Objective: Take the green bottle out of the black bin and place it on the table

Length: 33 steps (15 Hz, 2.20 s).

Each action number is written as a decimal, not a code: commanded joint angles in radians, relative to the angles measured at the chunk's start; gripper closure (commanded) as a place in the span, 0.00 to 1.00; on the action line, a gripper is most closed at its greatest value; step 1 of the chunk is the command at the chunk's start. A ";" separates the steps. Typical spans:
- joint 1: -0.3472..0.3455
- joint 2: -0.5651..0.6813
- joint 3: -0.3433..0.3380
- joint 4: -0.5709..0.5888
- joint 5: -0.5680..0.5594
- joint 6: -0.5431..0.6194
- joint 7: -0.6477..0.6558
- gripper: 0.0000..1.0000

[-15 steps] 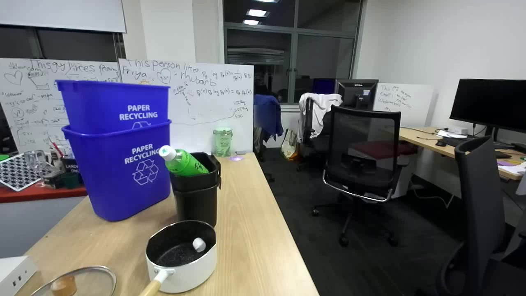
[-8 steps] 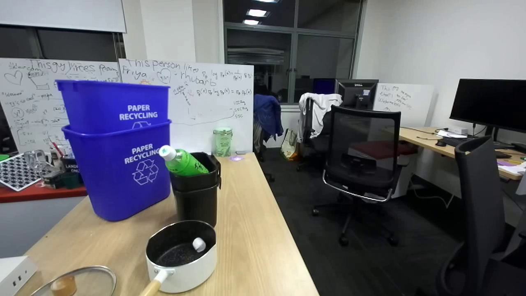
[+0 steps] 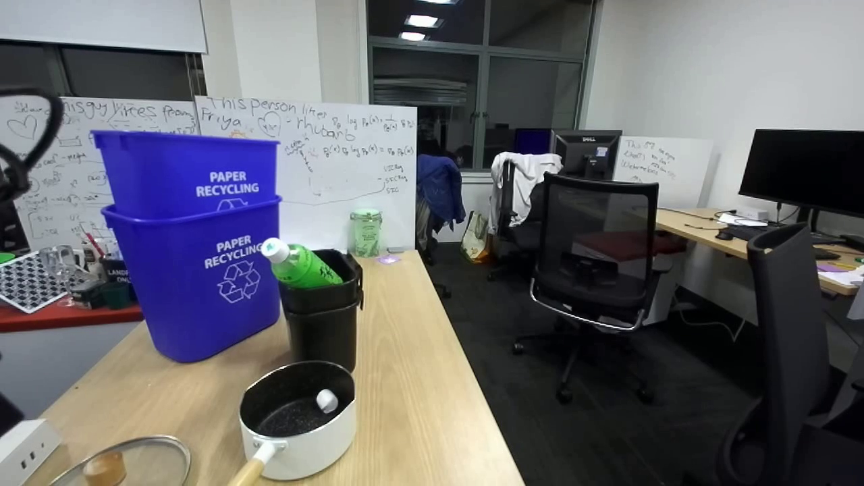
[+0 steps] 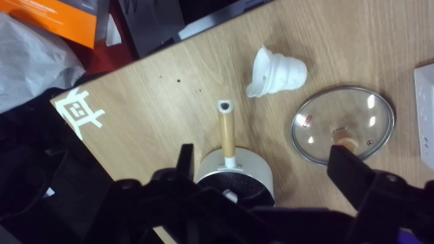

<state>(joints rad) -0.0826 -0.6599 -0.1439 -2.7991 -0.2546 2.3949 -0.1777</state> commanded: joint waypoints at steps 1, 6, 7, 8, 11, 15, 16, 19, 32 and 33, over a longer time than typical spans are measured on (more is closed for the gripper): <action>0.029 0.143 -0.001 0.007 0.056 0.219 0.006 0.00; 0.084 0.332 -0.001 0.073 0.147 0.453 -0.013 0.00; 0.092 0.359 -0.001 0.086 0.163 0.495 -0.013 0.00; 0.101 0.385 0.000 0.100 0.177 0.542 -0.014 0.00; 0.132 0.465 -0.003 0.147 0.218 0.670 -0.017 0.00; 0.182 0.589 -0.011 0.234 0.235 0.827 0.004 0.00; 0.162 0.634 0.002 0.260 0.209 0.886 0.011 0.00; 0.115 0.735 0.035 0.327 0.196 1.016 0.029 0.00; 0.144 0.855 0.013 0.494 0.254 1.059 0.106 0.00; 0.118 0.857 0.044 0.491 0.257 1.059 0.121 0.00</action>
<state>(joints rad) 0.0664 0.1795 -0.1396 -2.3152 -0.0104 3.4539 -0.0875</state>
